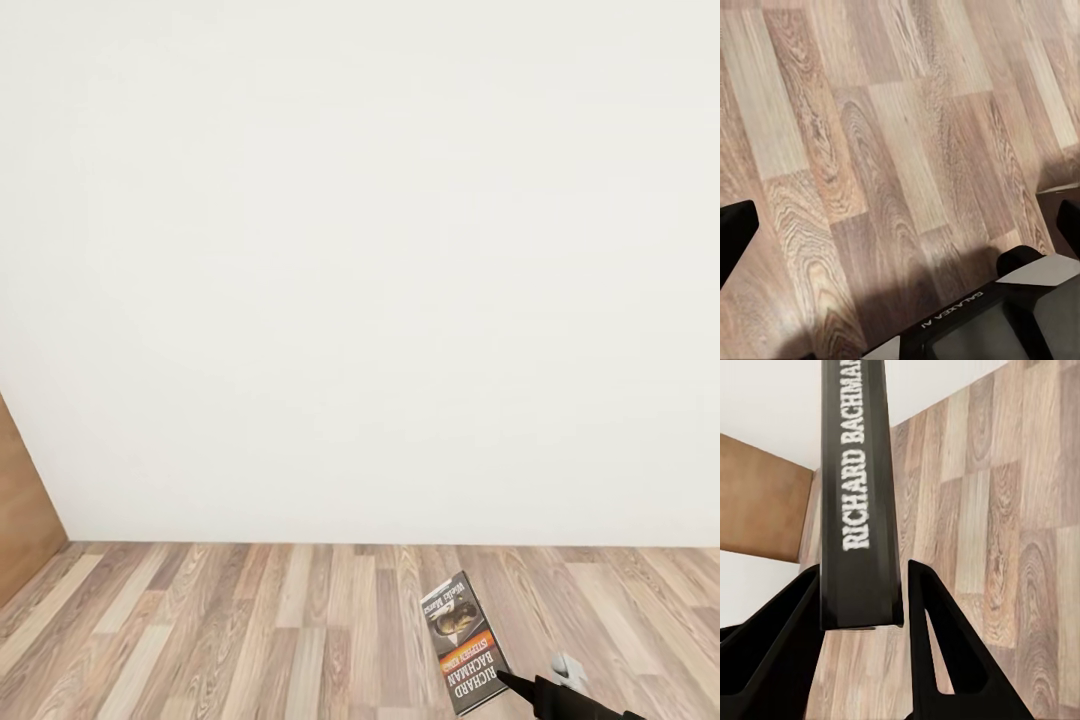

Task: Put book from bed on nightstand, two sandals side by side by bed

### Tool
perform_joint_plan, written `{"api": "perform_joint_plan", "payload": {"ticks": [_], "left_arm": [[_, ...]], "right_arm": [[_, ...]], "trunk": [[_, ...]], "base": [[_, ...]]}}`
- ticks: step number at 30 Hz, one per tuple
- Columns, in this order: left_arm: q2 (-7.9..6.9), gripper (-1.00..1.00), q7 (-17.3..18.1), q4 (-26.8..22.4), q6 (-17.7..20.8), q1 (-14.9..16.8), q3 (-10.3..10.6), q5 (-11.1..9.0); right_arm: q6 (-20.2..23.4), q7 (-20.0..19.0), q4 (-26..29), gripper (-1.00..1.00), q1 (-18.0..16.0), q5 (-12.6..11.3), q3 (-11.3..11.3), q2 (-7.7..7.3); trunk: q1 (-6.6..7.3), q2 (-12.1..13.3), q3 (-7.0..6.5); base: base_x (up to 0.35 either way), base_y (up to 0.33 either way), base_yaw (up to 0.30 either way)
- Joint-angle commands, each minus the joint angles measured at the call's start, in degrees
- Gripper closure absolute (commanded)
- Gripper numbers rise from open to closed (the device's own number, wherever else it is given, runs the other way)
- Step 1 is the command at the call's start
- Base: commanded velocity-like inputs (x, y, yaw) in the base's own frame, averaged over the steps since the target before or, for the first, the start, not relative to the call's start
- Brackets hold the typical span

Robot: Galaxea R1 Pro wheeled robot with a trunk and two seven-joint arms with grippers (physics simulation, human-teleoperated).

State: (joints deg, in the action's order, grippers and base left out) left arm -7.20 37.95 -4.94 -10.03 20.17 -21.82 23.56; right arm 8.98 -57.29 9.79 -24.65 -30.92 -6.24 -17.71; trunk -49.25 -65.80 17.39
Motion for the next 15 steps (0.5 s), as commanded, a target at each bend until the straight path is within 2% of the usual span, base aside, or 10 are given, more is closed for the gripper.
{"api": "perform_joint_plan", "payload": {"ticks": [1,7,15], "left_arm": [[0.00,-1.00,0.11,0.02,-0.34,0.04,-0.42,0.61],[0.00,-1.00,0.11,0.02,-0.34,0.04,-0.42,0.61],[0.00,-1.00,0.11,0.02,-0.43,0.04,-0.42,0.61]], "right_arm": [[0.51,-0.10,0.06,1.00,-0.04,-0.72,-0.19,-0.04],[0.51,-0.10,0.06,1.00,-0.04,-0.72,-0.18,-0.04],[0.51,-0.10,0.06,1.00,-0.04,-0.72,-0.18,-0.04]], "trunk": [[-0.04,-0.04,0.07],[-0.04,-0.04,0.07],[-0.04,-0.04,0.07]], "base": [[0.334,0.000,0.000],[0.312,0.000,0.000],[0.079,0.000,0.000]]}}
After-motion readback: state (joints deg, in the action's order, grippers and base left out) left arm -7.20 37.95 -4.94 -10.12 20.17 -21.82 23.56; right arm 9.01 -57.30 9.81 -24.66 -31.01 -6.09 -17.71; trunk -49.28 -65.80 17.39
